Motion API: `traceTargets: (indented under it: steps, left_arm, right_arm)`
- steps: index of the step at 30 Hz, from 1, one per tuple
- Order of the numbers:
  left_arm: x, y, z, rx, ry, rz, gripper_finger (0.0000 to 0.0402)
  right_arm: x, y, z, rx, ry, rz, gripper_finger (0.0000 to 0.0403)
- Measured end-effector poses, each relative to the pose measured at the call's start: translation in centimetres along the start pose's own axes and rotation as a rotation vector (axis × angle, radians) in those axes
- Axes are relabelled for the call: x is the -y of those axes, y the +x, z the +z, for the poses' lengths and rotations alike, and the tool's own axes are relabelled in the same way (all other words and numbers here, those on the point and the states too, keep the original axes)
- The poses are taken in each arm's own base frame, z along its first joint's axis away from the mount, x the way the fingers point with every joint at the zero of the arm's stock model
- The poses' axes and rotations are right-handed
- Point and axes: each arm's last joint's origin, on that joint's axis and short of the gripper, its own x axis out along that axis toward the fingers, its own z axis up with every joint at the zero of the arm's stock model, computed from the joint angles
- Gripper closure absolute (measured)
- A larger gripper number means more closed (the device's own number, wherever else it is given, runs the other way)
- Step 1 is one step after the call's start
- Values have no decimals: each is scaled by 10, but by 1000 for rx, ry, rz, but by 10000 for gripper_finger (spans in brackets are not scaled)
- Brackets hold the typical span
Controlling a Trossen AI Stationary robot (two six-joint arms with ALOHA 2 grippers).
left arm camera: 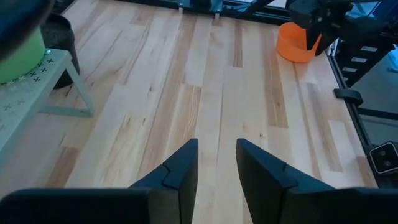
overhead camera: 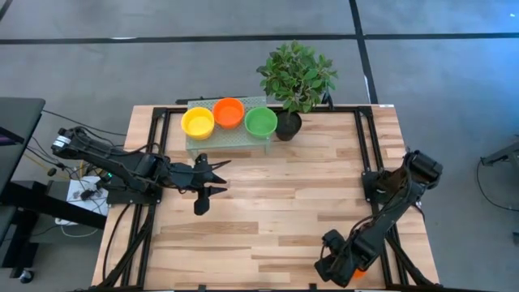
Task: Pick & Place Mini bowls
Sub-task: Stack the orange bowl on top of the other orange bowls on the shelf
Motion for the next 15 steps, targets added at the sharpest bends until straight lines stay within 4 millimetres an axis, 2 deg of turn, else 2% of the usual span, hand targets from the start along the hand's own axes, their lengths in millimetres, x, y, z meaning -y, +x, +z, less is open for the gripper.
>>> traceTargets:
  steps: [9, 15]
  left_arm:
    - [1, 0, 3, 29, -10, -8, 291]
    - [1, 0, 4, 41, -14, -12, 291]
  right_arm:
    - [-2, 8, 7, 2, 0, -37, 294]
    - [-4, 7, 16, -63, -45, -66, 329]
